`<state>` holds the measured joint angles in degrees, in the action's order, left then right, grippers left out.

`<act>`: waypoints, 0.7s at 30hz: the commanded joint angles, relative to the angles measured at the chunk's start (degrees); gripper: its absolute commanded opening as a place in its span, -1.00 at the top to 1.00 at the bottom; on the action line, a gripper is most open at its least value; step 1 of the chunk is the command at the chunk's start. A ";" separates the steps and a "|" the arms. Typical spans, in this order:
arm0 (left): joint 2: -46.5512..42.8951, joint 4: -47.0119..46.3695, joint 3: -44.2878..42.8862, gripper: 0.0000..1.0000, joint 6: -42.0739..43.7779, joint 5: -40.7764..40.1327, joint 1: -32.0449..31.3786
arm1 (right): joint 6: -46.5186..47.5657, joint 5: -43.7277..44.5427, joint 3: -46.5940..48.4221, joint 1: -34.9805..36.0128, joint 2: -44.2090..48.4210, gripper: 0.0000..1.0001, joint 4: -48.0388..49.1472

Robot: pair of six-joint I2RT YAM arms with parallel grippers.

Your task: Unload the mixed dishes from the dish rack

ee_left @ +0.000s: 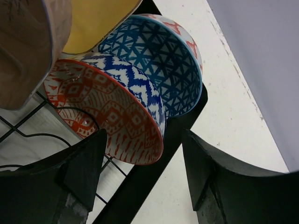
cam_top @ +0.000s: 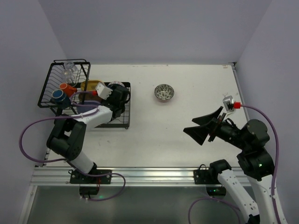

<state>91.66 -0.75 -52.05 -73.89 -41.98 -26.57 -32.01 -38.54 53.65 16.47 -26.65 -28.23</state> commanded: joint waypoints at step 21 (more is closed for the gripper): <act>3.79 -10.76 1.07 0.81 -1.87 -3.46 0.81 | 4.15 -0.04 3.57 -0.03 2.31 -0.98 -4.73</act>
<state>94.61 -10.02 -51.24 -74.17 -42.22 -26.37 -29.02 -38.52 55.11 16.47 -24.80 -32.53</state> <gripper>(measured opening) 0.117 0.990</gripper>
